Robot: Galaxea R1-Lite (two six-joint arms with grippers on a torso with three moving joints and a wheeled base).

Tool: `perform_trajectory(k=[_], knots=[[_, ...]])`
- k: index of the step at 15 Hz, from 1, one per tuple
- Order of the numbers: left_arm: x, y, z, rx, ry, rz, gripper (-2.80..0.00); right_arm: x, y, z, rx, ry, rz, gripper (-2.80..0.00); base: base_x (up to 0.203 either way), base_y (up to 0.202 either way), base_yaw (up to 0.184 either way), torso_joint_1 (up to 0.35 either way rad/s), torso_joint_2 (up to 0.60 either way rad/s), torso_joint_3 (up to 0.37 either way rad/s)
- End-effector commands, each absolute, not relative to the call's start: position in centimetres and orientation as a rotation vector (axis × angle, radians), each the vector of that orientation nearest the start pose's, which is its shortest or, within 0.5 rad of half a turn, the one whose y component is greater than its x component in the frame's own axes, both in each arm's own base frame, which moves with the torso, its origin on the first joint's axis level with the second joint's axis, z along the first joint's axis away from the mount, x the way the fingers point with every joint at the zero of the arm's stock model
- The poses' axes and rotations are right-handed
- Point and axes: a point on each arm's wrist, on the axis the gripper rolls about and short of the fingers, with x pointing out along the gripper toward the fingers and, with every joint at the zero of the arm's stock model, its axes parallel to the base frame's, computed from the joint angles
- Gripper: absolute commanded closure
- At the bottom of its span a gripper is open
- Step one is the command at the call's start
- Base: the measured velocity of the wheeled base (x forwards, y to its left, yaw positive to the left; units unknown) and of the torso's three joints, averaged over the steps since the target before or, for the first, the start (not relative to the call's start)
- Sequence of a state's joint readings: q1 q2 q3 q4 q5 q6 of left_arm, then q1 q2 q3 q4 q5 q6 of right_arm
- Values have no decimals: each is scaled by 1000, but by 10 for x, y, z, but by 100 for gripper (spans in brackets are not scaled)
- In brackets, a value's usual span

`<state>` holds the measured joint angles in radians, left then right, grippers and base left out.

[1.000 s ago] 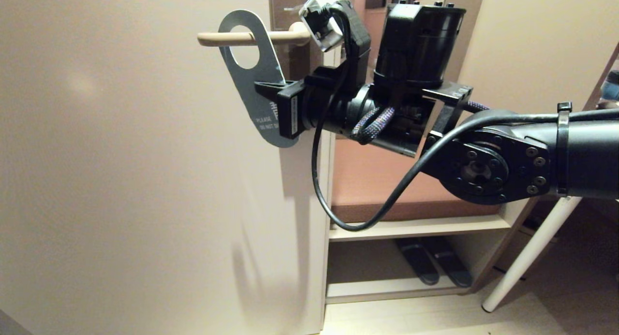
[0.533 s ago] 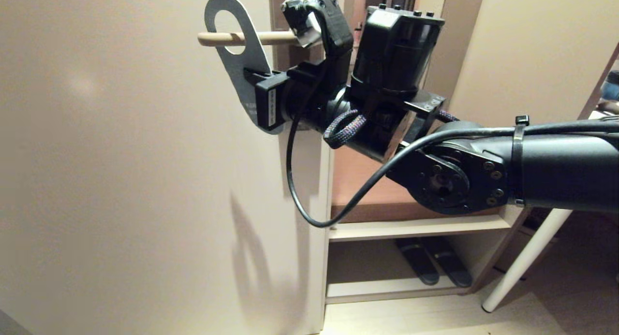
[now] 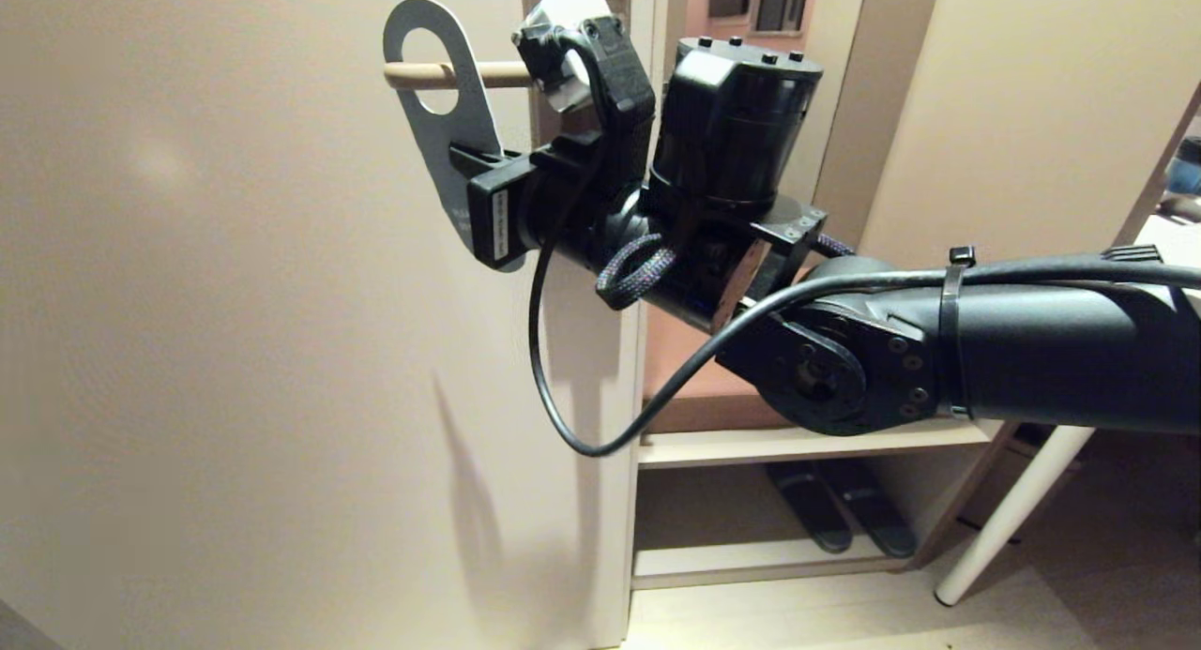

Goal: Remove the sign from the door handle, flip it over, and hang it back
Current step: Take down the sign

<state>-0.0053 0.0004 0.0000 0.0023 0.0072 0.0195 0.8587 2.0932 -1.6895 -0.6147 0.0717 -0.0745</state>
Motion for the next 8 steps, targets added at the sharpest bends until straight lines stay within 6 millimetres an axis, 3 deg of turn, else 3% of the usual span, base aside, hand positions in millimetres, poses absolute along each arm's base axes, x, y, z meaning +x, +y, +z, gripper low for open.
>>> perform_trajectory(k=[1, 8], knots=[[-23, 0, 75, 20, 2, 2, 0, 285, 339, 282, 19, -241, 914, 0, 0, 0, 0, 0, 0, 0], [-23, 0, 75, 20, 3, 2, 0, 276, 350, 285, 58, -223, 644, 0, 0, 0, 0, 0, 0, 0]])
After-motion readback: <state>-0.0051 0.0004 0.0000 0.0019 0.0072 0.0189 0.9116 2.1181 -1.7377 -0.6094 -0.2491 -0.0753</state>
